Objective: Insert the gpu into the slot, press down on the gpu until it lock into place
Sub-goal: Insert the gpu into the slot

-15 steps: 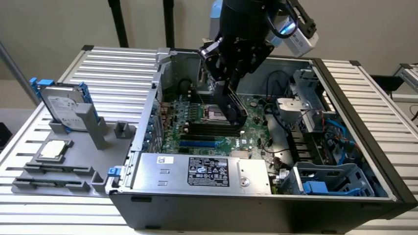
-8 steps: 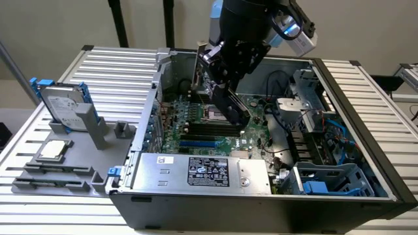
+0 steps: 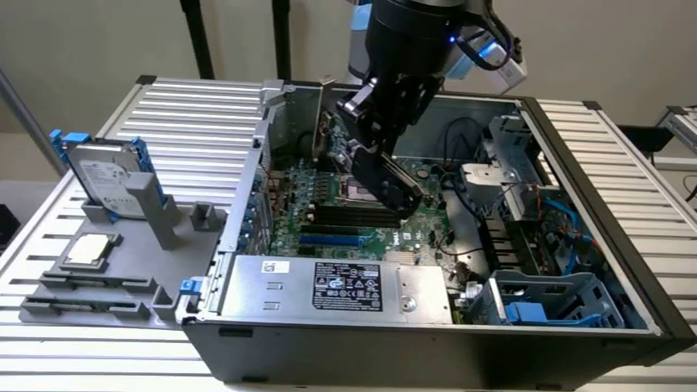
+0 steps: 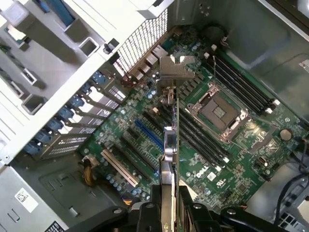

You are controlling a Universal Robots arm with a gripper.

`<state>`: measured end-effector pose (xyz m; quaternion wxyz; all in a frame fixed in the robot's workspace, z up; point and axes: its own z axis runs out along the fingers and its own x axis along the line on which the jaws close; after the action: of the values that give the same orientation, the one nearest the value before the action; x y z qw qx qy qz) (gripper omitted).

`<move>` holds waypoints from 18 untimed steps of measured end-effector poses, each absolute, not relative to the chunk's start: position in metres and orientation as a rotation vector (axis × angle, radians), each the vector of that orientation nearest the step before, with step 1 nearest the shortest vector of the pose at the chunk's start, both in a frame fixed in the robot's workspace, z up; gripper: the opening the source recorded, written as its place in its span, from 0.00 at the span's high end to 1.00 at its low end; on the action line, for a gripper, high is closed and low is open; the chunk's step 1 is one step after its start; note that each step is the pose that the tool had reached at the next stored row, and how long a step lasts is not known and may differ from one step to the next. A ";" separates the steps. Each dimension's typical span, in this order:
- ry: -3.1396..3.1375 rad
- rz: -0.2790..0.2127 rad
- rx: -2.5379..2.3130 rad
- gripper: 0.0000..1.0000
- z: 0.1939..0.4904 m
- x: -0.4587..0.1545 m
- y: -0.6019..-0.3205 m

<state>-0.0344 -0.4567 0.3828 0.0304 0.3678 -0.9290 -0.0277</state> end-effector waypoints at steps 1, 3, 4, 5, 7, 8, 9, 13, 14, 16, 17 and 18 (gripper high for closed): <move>-2.853 -0.084 1.159 0.74 0.382 -0.034 -0.457; -2.832 -0.081 1.212 0.74 0.381 -0.034 -0.457; -2.822 -0.080 1.237 0.74 0.380 -0.034 -0.457; -2.812 -0.078 1.263 0.74 0.380 -0.034 -0.457; -2.791 -0.073 1.316 0.74 0.378 -0.034 -0.457; -2.781 -0.071 1.342 0.74 0.377 -0.034 -0.457; -2.770 -0.069 1.368 0.74 0.377 -0.034 -0.457; -2.724 -0.061 1.469 0.74 0.374 -0.034 -0.457; -2.713 -0.060 1.493 0.74 0.373 -0.034 -0.457; -2.691 -0.059 1.539 0.74 0.372 -0.034 -0.457; -2.676 -0.062 1.573 0.74 0.372 -0.034 -0.457; -2.666 -0.065 1.595 0.74 0.371 -0.034 -0.457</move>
<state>-0.0344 -0.4568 0.3710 0.0169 0.5133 -0.8578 -0.0208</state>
